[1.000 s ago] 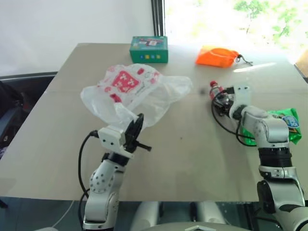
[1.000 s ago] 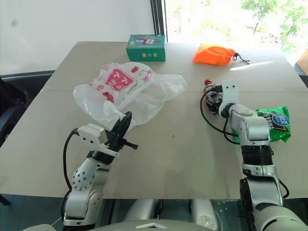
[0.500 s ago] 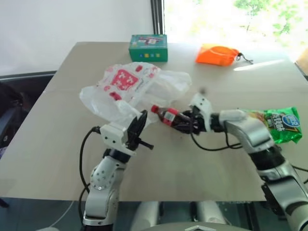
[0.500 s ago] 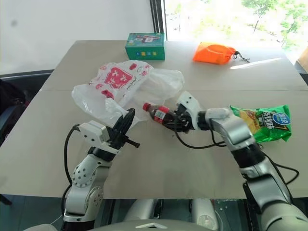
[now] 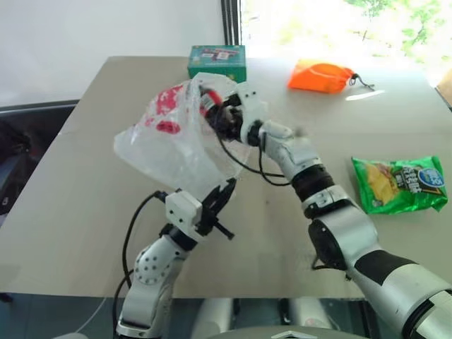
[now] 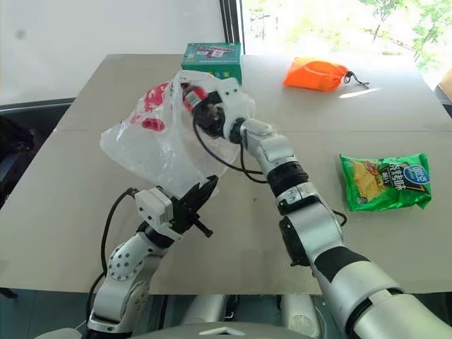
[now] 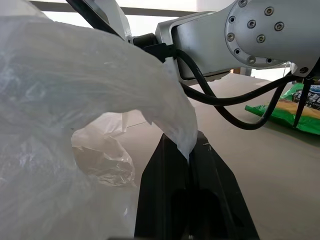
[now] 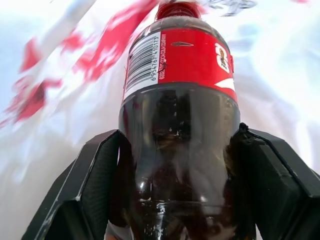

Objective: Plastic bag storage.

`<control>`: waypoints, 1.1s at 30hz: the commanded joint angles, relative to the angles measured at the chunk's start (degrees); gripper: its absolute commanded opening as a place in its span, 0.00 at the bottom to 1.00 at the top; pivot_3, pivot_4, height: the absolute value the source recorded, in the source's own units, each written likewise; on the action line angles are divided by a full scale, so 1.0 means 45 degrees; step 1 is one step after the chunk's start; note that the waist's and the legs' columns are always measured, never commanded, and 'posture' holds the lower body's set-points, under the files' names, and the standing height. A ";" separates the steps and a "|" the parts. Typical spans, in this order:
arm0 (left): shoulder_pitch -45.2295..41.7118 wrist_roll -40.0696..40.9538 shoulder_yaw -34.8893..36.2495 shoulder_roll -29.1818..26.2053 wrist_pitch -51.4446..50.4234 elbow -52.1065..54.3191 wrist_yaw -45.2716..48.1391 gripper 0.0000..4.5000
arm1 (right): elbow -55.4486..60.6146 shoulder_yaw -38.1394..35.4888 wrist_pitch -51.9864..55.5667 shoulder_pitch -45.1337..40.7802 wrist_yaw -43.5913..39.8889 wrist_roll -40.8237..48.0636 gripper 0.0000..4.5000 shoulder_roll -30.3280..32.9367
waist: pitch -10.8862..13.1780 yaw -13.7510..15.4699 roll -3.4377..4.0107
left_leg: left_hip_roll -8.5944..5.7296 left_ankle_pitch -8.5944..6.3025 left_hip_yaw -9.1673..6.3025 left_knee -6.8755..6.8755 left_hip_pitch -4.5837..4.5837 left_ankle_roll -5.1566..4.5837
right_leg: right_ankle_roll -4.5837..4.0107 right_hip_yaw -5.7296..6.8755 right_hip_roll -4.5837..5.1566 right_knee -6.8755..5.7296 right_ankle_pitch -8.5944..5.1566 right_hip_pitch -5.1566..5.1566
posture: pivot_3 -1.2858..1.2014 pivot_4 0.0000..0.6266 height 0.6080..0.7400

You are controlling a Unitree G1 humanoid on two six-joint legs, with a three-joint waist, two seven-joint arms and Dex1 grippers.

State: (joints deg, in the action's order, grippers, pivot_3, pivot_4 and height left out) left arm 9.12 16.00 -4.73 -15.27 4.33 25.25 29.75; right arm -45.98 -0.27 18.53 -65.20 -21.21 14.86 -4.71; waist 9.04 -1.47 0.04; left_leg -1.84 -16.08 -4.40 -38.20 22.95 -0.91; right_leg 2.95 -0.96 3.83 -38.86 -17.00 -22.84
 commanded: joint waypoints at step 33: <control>-0.2450 0.0140 0.0281 0.1187 0.1411 -0.2833 0.0008 0.00 | 0.1321 -0.2096 -0.1012 0.1266 0.3607 -0.0341 1.00 0.1103 | -0.0001 -0.0166 -0.0006 | 0.0068 0.0004 0.0166 -0.0055 -0.0046 -0.0007 | -0.0001 -0.0157 -0.0107 -0.0191 0.0001 -0.0081 | 0.52 0.24 1.00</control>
State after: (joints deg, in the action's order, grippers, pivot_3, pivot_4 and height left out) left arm -1.28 17.75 -3.82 -10.35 8.56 12.45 30.64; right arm -37.63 -10.44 19.98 -58.92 -3.63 15.35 -0.45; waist 9.03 -2.22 0.01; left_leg -1.53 -16.06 -3.64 -38.44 22.73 -0.94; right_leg 2.95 -1.66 3.36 -39.72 -17.00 -23.20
